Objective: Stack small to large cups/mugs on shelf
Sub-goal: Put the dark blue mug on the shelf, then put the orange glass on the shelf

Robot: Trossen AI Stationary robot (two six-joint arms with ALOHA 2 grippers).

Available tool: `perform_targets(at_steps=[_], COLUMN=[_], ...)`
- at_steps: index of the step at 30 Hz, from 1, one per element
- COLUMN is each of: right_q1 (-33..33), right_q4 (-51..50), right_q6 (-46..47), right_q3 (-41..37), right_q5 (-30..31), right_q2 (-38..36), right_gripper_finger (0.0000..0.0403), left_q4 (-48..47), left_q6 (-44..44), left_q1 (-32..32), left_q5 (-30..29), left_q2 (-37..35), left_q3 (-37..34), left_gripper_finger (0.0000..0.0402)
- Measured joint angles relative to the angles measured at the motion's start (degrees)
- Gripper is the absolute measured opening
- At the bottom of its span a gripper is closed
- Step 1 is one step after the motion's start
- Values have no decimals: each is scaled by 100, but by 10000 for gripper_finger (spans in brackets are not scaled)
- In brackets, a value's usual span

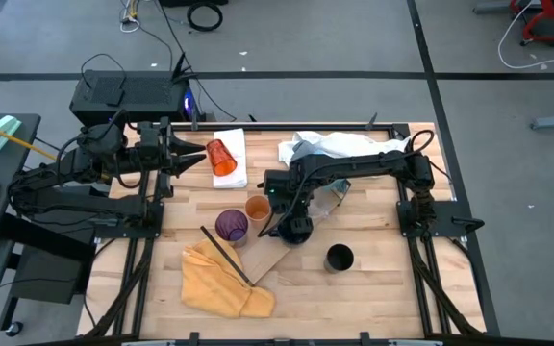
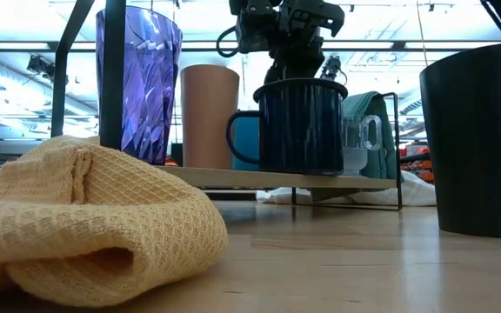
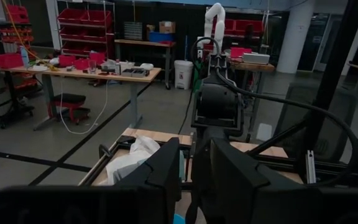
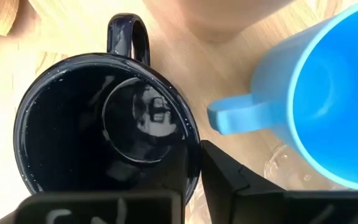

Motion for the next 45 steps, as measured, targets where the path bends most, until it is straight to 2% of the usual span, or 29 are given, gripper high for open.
perform_targets(at_steps=[20,34,45], right_q1=[-76,-188,-199], right_q4=[-231,-247,-261], right_q6=[-17,83,54], right_q3=[2,2,2], right_q5=[13,76,142], right_q2=[-2,0,0], right_gripper_finger=[57,99,100], left_q4=[1,0,-1], left_q6=[-4,-4,-6], left_q1=[0,1,-1], left_q5=[-1,-1,-2], left_q2=[0,-2,-2], left_q3=[0,0,0], left_gripper_finger=[101,101,102])
